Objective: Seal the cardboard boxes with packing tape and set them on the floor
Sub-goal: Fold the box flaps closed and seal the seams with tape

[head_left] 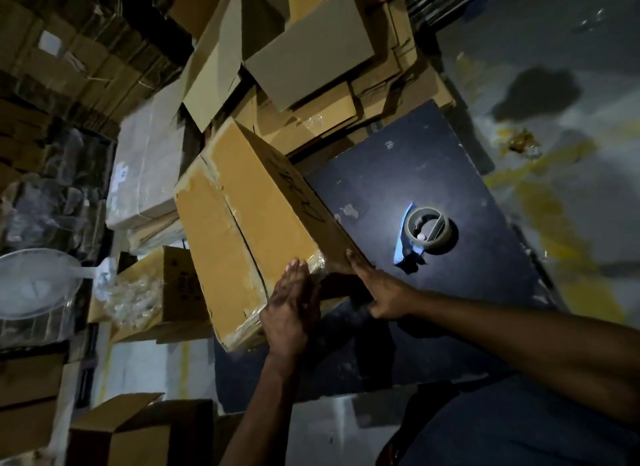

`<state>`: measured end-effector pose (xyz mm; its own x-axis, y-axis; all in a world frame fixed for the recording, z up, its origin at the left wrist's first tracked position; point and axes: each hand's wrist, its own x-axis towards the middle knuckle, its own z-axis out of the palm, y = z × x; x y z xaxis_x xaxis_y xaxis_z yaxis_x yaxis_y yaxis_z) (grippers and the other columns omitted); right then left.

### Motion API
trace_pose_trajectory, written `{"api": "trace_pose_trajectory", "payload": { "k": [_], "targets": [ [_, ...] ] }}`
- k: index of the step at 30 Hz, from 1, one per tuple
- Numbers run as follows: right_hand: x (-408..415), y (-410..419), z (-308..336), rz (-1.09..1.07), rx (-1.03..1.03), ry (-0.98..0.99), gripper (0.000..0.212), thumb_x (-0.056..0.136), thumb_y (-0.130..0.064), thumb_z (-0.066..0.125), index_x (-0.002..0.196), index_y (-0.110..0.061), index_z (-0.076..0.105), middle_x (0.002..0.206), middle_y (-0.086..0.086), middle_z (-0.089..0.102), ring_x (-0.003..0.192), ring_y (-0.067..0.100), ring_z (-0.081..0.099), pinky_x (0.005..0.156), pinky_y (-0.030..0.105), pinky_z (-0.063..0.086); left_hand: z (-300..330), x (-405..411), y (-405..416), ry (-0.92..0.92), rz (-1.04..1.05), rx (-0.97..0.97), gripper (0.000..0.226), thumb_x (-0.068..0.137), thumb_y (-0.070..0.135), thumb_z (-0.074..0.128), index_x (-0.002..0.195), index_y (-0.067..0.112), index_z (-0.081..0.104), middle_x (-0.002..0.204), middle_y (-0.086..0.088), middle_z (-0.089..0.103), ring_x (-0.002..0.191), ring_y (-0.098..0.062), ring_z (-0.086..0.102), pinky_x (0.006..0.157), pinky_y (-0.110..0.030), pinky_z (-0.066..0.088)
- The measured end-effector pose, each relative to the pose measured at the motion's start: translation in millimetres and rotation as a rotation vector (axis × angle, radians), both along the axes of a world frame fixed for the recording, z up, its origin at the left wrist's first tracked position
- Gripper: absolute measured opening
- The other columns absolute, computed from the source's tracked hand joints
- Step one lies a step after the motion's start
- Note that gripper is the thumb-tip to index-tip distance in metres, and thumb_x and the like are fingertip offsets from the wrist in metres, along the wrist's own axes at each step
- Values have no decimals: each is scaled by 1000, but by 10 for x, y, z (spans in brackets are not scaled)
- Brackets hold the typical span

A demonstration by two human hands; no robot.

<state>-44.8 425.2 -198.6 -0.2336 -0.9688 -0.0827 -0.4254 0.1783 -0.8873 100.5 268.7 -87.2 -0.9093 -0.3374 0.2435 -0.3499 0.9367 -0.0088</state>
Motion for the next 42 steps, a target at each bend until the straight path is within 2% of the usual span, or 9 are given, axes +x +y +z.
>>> {"api": "trace_pose_trajectory", "payload": {
  "k": [6,12,16,21,24,28,32,36,42],
  "targets": [
    [67,-140,75,-133,-184,9,118,87,-28,70,157,-28,-26,169,-9,-20,157,14,1,123,33,23,58,13,-61,-21,-58,4,46,91,18,79,135,11,69,143,-5,63,129,-18,63,86,-34,62],
    [-176,-372,73,-444,-186,-92,74,87,-32,80,152,-24,46,139,9,64,111,25,68,93,24,51,248,-32,-54,-106,-50,173,69,86,27,82,149,19,56,155,3,51,140,-11,51,101,-28,51],
    [-587,-485,161,-445,-175,-19,57,85,-26,79,140,-22,62,129,3,69,108,17,71,92,31,57,626,-385,-190,-222,0,302,66,85,48,64,149,35,55,146,10,59,125,-9,61,99,-28,54],
    [-1192,-725,242,-614,-178,-1,36,90,-20,74,125,-16,73,110,4,77,93,20,74,76,32,58,858,-1151,-674,-301,-58,359,54,85,28,51,136,38,67,117,10,77,104,-14,73,80,-28,55],
    [-1463,-775,377,-736,-206,-66,44,93,-13,72,136,-13,65,122,8,73,76,-6,65,71,8,46,888,-1655,-929,-224,-104,269,49,90,30,54,137,38,66,120,6,76,99,-16,74,72,-32,58],
    [-1568,-767,462,-837,-325,-235,67,94,0,63,155,-22,42,154,-3,49,132,9,52,108,23,45,786,-2140,-1193,-193,-287,236,48,103,25,57,150,33,54,153,16,46,141,-6,44,107,-27,44],
    [-1574,-866,469,-807,-339,-301,85,91,6,58,160,-31,28,164,-9,32,142,7,38,101,4,36,577,-2402,-1268,-339,-393,226,54,107,48,37,154,23,48,162,2,40,155,-15,26,125,-45,27],
    [-1225,-1065,456,-774,-351,-369,93,81,2,60,160,-34,26,163,-1,36,146,16,38,114,25,40,414,-2416,-1358,-275,-430,250,56,108,51,31,154,24,49,162,4,42,155,-10,27,127,-45,23],
    [-722,-1397,315,-877,-377,-202,105,77,-1,52,163,-21,-5,171,-2,-8,157,9,-7,127,29,1,233,-2408,-1443,-148,-458,242,51,109,47,32,152,27,52,159,8,46,151,-10,35,127,-40,22]
  ]
}}
